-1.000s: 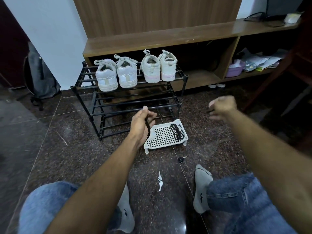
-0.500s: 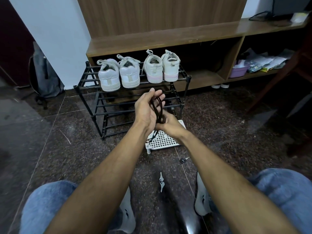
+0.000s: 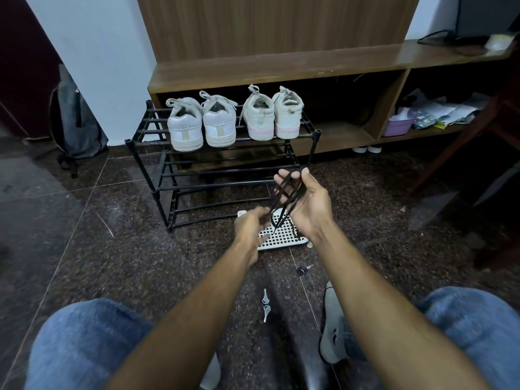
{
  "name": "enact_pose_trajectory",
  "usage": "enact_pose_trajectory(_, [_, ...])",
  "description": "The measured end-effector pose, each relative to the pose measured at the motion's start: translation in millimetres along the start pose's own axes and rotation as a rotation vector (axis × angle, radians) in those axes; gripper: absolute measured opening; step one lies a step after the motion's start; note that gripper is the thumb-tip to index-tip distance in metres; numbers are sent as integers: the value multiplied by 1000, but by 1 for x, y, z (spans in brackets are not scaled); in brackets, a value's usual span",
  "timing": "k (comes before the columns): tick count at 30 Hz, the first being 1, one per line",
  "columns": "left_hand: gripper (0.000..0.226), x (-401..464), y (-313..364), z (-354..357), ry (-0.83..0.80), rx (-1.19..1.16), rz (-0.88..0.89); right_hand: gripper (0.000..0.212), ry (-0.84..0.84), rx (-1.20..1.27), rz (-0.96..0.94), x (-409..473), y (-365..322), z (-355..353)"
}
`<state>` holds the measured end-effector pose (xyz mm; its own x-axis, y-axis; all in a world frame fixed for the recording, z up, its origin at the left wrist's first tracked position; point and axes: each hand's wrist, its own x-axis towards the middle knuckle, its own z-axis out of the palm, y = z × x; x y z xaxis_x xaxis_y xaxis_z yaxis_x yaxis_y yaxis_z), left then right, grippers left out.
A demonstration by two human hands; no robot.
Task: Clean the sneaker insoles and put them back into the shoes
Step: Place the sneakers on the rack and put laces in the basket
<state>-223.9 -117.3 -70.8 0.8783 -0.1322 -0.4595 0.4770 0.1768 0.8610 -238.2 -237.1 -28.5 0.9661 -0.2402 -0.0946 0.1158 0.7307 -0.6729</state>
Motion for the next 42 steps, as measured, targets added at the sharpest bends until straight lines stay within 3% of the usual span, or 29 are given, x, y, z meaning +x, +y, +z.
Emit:
enact_pose_trajectory(4, [6, -3, -19, 8, -161, 53, -48, 33, 57, 100, 19, 2, 6, -4])
enact_pose_trajectory(10, [10, 7, -20, 0, -233, 211, -55, 27, 284, -275, -9, 17, 17, -19])
enact_pose_trajectory(13, [9, 29, -27, -16, -160, 263, -90, 25, 334, -375, 56, 32, 28, -40])
enact_pose_trajectory(20, [14, 121, -70, -62, 191, 507, -167, 24, 478, -570, 302, 90, 66, -109])
enact_pose_trajectory(25, [20, 191, -100, -75, 218, 599, -205, 27, 496, -623, 391, 161, 97, -147])
enact_pose_trajectory(29, [61, 243, -131, -81, 197, 603, -254, 24, 453, -669, 428, 214, 125, -169])
enact_pose_trajectory(32, [47, 252, -130, -69, 174, 762, -240, 8, 457, -731, 459, 243, 149, -186])
enact_pose_trajectory(34, [41, 255, -134, -65, 161, 844, -203, 16, 416, -914, 508, 255, 164, -202])
enact_pose_trajectory(38, [39, 260, -147, -64, 176, 908, -194, 49, 63, -1890, 419, 248, 176, -226])
enact_pose_trajectory(42, [37, 260, -148, -66, 191, 925, -156, 56, 7, -2183, 251, 231, 185, -228])
